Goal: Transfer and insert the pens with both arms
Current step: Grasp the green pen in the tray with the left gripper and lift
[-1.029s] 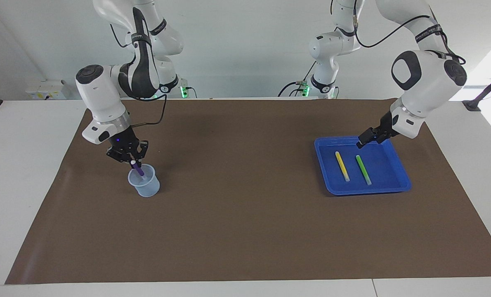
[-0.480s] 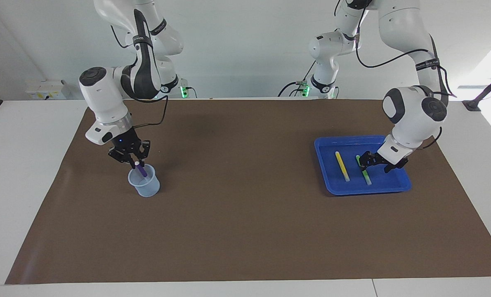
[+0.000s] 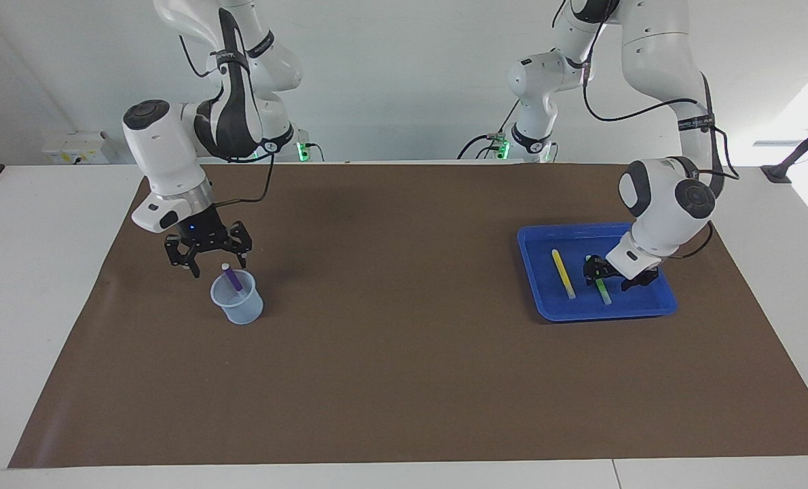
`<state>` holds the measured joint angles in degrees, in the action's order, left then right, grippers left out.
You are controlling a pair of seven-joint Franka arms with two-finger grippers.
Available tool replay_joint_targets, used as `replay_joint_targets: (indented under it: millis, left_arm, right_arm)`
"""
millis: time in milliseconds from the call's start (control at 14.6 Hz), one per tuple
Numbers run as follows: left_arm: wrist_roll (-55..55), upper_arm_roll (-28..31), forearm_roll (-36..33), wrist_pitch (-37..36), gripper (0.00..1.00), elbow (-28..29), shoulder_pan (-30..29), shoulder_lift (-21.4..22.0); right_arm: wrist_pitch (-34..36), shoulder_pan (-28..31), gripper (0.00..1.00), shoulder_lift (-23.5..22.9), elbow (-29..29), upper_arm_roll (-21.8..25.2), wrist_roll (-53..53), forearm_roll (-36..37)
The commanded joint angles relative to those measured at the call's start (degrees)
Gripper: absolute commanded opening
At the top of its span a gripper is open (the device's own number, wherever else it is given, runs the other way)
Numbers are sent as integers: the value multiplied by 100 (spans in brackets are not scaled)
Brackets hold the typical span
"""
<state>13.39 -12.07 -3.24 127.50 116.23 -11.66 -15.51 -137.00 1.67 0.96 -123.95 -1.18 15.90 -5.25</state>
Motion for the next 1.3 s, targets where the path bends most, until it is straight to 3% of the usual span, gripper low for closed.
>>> replay_joint_targets:
  millis: [0,274,617,823,960,1029,1234]
  left_arm:
    - [-3,-6,-107,-75,87,163,-3,118]
    - [-442,-14,-107,-278,81,198,50,145]
    - [-451,-6,-107,-208,48,216,50,145]
    - [-443,-6,-107,-147,27,286,50,145]
    - [-443,-6,-115,-147,5,295,15,136]
    - [-434,-6,-115,-147,0,286,15,145]
    - [-434,-6,-115,-164,0,278,15,136]
  right_arm:
    - [856,88,100,54,659,-22,-243,104]
    - [2473,10,100,-130,2030,-48,-1350,611]
    - [4056,-237,100,-289,3315,-57,-1950,710]
    - [4567,-254,100,-228,3510,-66,-2055,807]
    - [4866,-246,100,-88,3510,-66,-2064,807]
    - [4963,-246,100,-52,3510,-66,-2073,807]
    - [5052,-237,100,-17,3501,-66,-2099,807]
